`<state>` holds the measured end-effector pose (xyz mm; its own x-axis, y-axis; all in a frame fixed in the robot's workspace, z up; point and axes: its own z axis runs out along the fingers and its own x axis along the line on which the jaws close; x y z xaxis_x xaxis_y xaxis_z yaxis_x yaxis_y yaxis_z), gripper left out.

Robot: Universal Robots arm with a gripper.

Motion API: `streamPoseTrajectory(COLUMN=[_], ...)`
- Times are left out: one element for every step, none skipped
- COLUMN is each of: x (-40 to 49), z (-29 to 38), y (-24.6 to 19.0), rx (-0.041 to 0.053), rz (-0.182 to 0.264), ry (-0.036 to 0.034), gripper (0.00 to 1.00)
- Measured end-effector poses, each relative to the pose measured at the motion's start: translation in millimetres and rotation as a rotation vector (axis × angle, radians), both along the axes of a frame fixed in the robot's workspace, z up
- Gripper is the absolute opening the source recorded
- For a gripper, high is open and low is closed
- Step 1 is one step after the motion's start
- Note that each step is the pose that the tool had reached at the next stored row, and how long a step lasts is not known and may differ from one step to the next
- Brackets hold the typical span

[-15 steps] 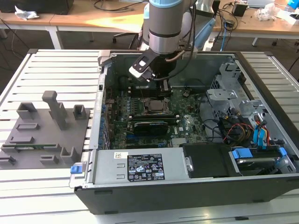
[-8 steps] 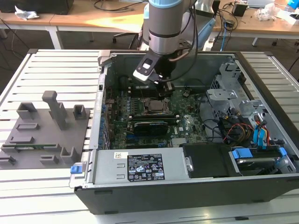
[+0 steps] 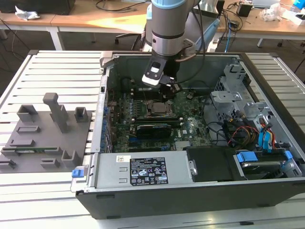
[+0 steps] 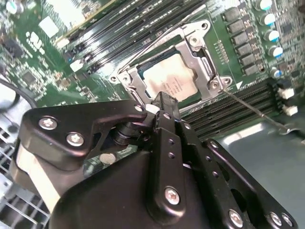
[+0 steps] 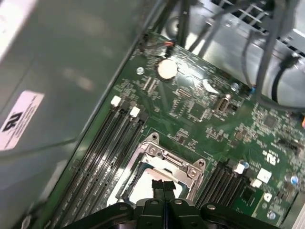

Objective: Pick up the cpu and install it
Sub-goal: 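Close the cpu cover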

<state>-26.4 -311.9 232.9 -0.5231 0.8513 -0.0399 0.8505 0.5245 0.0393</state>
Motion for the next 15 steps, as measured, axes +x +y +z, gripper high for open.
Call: streamPoseTrajectory(x=[0.0,0.0,0.0,0.0,0.0,0.1,0.0,0.0,0.0,0.0,0.0,-0.1,-0.1,0.0,0.0], z=[0.0,0.0,0.0,0.0,-0.1,-0.1,-0.1,-0.1,-0.2,-0.1,-0.2,-0.2,-0.2,-0.3,-0.3], y=[0.0,0.0,0.0,0.0,0.0,0.0,0.0,0.0,0.0,0.0,0.0,0.0,0.0,0.0,0.0], rx=[-0.0005,-0.0012,-0.0024,-0.0035,-0.0045,-0.0056,-0.0066,-0.0074,-0.0082,-0.0089,-0.0093,-0.0098,-0.0101,-0.0107,-0.0110], rz=[0.018,0.039,0.068,0.088,0.105,0.124,0.143,0.160,0.180,0.200,0.219,0.245,0.263,0.290,0.308], ry=[0.0000,0.0000,0.0001,0.0001,0.0001,0.0001,0.0001,0.0001,0.0001,0.0000,0.0000,-0.0001,-0.0001,-0.0002,-0.0002], gripper=[0.11,0.11,0.11,0.11,0.11,0.11,0.11,0.11,0.11,0.11,0.11,0.11,0.11,0.11,0.11])
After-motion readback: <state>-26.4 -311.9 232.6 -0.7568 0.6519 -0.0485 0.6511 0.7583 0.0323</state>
